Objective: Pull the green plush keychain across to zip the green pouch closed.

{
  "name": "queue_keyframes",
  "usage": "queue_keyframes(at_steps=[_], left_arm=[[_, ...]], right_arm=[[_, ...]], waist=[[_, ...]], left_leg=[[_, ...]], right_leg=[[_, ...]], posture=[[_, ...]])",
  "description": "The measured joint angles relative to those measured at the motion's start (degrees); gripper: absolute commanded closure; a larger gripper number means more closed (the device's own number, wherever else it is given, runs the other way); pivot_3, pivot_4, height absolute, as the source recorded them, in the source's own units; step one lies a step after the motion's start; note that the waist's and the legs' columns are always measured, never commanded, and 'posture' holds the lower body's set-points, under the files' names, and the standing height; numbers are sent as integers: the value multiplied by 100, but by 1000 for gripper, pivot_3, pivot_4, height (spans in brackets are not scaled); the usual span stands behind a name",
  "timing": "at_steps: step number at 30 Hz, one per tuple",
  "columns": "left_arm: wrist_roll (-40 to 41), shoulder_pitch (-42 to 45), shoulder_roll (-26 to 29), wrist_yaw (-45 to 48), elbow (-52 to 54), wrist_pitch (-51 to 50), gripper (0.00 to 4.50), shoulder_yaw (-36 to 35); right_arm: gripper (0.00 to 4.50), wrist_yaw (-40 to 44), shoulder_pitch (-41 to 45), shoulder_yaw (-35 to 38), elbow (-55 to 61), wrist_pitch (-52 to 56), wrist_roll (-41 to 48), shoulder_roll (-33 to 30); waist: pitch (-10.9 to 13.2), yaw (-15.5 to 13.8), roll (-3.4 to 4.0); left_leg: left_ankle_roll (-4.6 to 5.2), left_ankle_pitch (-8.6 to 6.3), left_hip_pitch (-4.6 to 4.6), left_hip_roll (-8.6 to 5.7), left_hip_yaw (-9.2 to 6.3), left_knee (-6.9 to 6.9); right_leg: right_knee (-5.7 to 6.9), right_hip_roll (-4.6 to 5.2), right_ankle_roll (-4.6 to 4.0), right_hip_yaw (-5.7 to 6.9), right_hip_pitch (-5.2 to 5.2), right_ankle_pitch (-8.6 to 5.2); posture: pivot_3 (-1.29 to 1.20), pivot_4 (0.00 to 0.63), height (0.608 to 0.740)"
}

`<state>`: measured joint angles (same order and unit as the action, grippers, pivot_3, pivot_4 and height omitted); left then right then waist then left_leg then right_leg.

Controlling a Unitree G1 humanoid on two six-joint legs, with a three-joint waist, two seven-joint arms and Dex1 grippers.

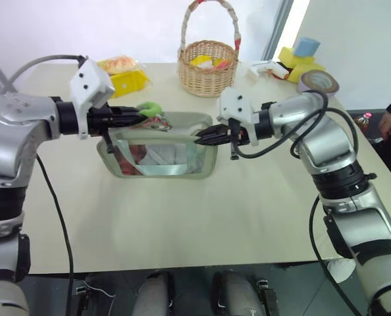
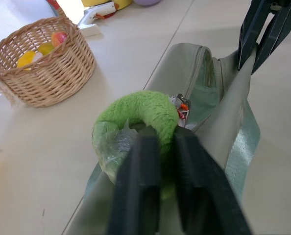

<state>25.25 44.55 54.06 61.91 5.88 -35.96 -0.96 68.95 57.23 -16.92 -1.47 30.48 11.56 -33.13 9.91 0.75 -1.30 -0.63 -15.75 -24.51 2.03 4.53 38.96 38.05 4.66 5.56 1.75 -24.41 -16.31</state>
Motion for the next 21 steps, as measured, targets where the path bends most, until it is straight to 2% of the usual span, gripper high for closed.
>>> queue_keyframes(at_steps=[4,8,13,16,19,21], left_arm=[[-6,-35,140,37,-4,5,1168,-34],[36,38,532,208,-103,-111,1168,-98],[248,55,1165,589,-246,-367,1168,-547],[249,-681,1601,778,-236,-321,1168,-978],[236,-1728,1503,782,-77,-289,1168,-1161],[251,-2077,1297,683,75,-302,1168,-1170]], right_arm=[[4500,-10,0,10,-4,-1,-5,0],[4500,-7,0,11,-8,-4,-4,6],[4500,-4,9,12,-96,-59,-5,8],[4500,1,42,11,-163,-100,-7,23],[4500,3,73,30,-259,-119,-16,14],[4500,6,111,34,-299,-131,-23,15]], waist=[[0,-9,0],[1,3,0],[1,9,0],[0,21,6],[0,3,7],[0,-14,0]], left_leg=[[0,0,0,0,-1,0],[0,0,0,0,1,-1],[0,0,0,1,1,-3],[1,-1,3,3,4,-6],[0,0,4,19,3,-4],[0,-1,-1,26,4,0]], right_leg=[[0,0,0,1,0,0],[-1,0,0,0,-1,0],[0,-1,0,0,-3,0],[-1,1,0,-1,-4,-1],[0,1,-1,0,-3,-1],[-1,0,-1,2,-2,-1]], posture=[[0,150,739],[0,150,739],[0,150,739],[0,150,739],[0,150,739],[0,150,739]])
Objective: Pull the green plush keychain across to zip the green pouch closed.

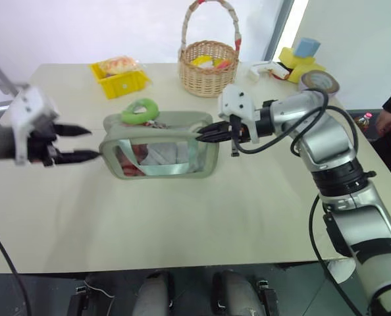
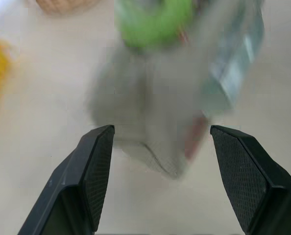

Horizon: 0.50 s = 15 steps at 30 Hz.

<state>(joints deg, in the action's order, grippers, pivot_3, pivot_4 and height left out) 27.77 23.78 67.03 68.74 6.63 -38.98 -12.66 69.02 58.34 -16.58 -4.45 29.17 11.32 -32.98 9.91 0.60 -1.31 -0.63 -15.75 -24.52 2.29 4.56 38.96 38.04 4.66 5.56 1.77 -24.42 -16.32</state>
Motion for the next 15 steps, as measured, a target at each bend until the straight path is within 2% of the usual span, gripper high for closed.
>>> queue_keyframes(at_steps=[6,7,8,13,15], left_arm=[[-20,-79,-535,-669,326,101,1168,-38],[-36,-53,-664,-785,316,134,1703,-25],[-43,-47,-741,-843,307,180,1962,0],[-91,-96,-795,-887,283,327,4479,25],[-92,-118,-797,-883,288,356,4479,25]], right_arm=[[4500,35,29,-11,-40,-17,0,22],[4500,44,29,-11,-41,-15,0,22],[4500,49,30,-11,-40,-15,0,25],[4500,58,29,-12,-39,19,1,28],[4500,57,30,-12,-37,50,5,29]], waist=[[0,16,-1],[0,16,-1],[0,16,-1],[0,18,-1],[0,18,-1]], left_leg=[[2,-2,1,-3,1,0],[2,-2,2,-7,1,0],[2,-2,2,-9,1,0],[2,-2,1,-10,2,0],[3,-2,2,-10,2,0]], right_leg=[[1,-4,0,0,0,0],[2,-4,0,0,-1,0],[2,-4,0,0,0,0],[1,-2,0,0,-1,0],[1,-2,0,0,-1,0]], posture=[[0,150,739],[0,150,739],[0,150,739],[0,150,739],[0,150,739]])
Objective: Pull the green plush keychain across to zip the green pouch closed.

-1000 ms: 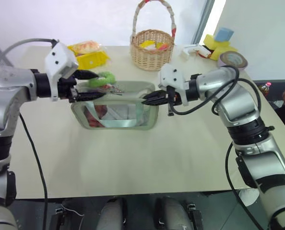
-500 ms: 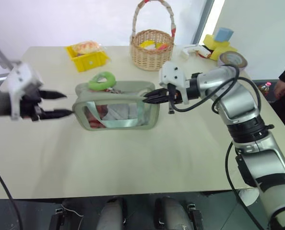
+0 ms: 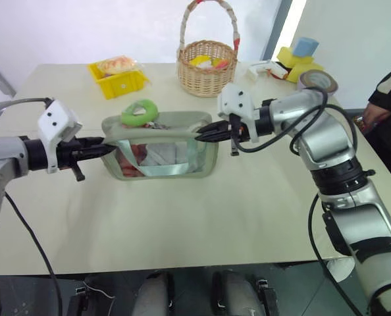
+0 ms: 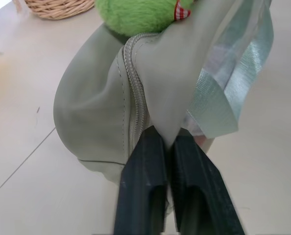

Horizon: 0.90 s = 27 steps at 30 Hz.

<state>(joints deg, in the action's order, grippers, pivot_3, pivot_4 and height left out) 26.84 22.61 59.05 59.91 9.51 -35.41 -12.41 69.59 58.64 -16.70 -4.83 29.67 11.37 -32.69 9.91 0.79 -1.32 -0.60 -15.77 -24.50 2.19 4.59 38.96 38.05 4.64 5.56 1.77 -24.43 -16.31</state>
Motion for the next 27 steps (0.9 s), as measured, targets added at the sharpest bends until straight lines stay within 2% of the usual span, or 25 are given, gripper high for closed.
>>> queue_keyframes(at_steps=[5,8,12,16,18,22,27], left_arm=[[-51,-5,2,53,-14,105,4479,33],[-110,-4,2,57,-9,120,4500,48],[-145,-4,2,79,8,157,4500,57],[-242,-5,5,95,4,300,4500,91],[-263,-4,33,121,-25,345,4500,99],[-312,15,71,175,-102,392,4500,116],[-334,103,82,248,-165,486,4500,207]], right_arm=[[4500,11,0,0,12,83,10,1],[3444,69,0,3,41,193,29,-8],[1365,303,65,3,28,293,105,-101],[1365,875,763,27,-420,383,225,-386],[1365,971,1181,206,-716,422,325,-316],[1365,181,1791,668,-1662,770,458,571],[1365,-830,2233,785,-2721,1033,450,1764]], waist=[[0,0,0],[0,0,0],[0,-2,1],[2,-3,4],[1,1,5],[-3,32,8],[-3,21,9]], left_leg=[[0,0,0,0,1,0],[0,0,1,0,1,0],[0,0,0,-1,1,0],[2,-1,1,-3,1,0],[2,-1,3,-2,1,-2],[1,0,9,1,7,-5],[-1,0,2,-1,13,-6]], right_leg=[[0,0,0,0,0,0],[0,0,0,0,0,0],[0,0,0,0,0,0],[-1,1,0,0,0,0],[0,0,0,0,0,0],[5,-1,-1,-1,0,0],[4,2,-1,-1,-3,0]], posture=[[0,150,739],[0,150,739],[0,150,739],[0,150,739],[0,150,739],[0,150,739],[0,150,739]])
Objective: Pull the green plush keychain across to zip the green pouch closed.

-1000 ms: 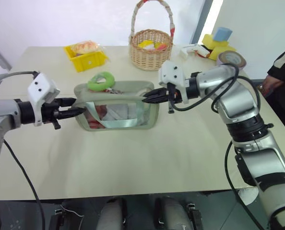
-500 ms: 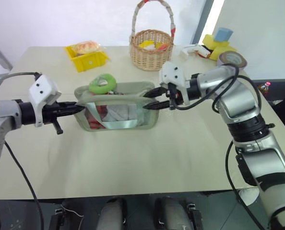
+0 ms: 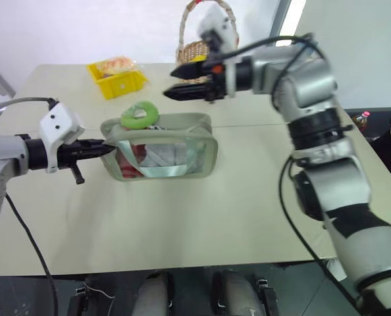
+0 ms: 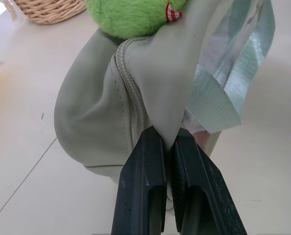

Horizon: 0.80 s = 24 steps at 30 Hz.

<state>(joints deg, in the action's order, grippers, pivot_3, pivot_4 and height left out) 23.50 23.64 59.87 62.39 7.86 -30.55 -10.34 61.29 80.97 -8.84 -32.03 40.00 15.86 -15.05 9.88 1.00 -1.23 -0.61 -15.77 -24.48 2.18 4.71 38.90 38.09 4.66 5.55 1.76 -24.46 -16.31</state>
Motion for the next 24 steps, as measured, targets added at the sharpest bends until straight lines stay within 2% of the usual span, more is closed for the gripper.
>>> queue_keyframes(at_steps=[5,11,17,18,19,21,23,24], left_arm=[[-37,77,1,69,-32,27,4500,55],[-41,68,3,67,-27,13,4500,41],[-36,-40,15,2,75,2,4500,-12],[-36,-40,15,-10,78,-2,4500,-12],[-36,-40,15,-21,78,-3,4500,-11],[-36,-39,15,-43,78,-3,4500,-10],[-35,-35,15,-45,75,2,4500,-4],[-36,-33,14,-45,71,6,4500,1]], right_arm=[[1365,-364,400,4,-983,-150,-116,619],[1365,-269,415,-252,-1701,-492,-512,749],[1365,-140,414,-387,-1826,-656,-770,836],[1899,-140,414,-373,-1843,-664,-772,852],[2197,-142,415,-341,-1872,-664,-769,868],[3104,-128,415,-283,-1889,-659,-763,881],[4216,-29,414,-249,-1812,-584,-749,814],[4435,24,413,-242,-1732,-528,-733,755]], waist=[[-1,-14,-1],[0,6,-1],[0,14,-1],[0,14,-1],[0,15,-1],[0,14,0],[0,9,0],[0,7,0]], left_leg=[[-1,0,-2,-5,1,0],[-1,0,-2,-5,-3,-1],[-1,0,-1,-3,-10,-2],[-1,0,-1,-3,-9,-2],[-1,0,-1,-3,-9,-2],[-1,0,-1,-3,-9,-2],[-1,0,-1,-3,-9,-2],[-1,0,-1,-3,-9,-2]], right_leg=[[-1,1,0,1,1,0],[0,0,0,1,1,0],[0,0,0,1,1,0],[0,1,0,1,1,0],[0,1,0,1,1,0],[0,1,0,1,1,0],[0,1,0,1,1,0],[0,1,0,1,1,0]], posture=[[0,150,739],[0,150,739],[0,150,739],[0,150,739],[0,150,739],[0,150,739],[0,150,739],[0,150,739]])
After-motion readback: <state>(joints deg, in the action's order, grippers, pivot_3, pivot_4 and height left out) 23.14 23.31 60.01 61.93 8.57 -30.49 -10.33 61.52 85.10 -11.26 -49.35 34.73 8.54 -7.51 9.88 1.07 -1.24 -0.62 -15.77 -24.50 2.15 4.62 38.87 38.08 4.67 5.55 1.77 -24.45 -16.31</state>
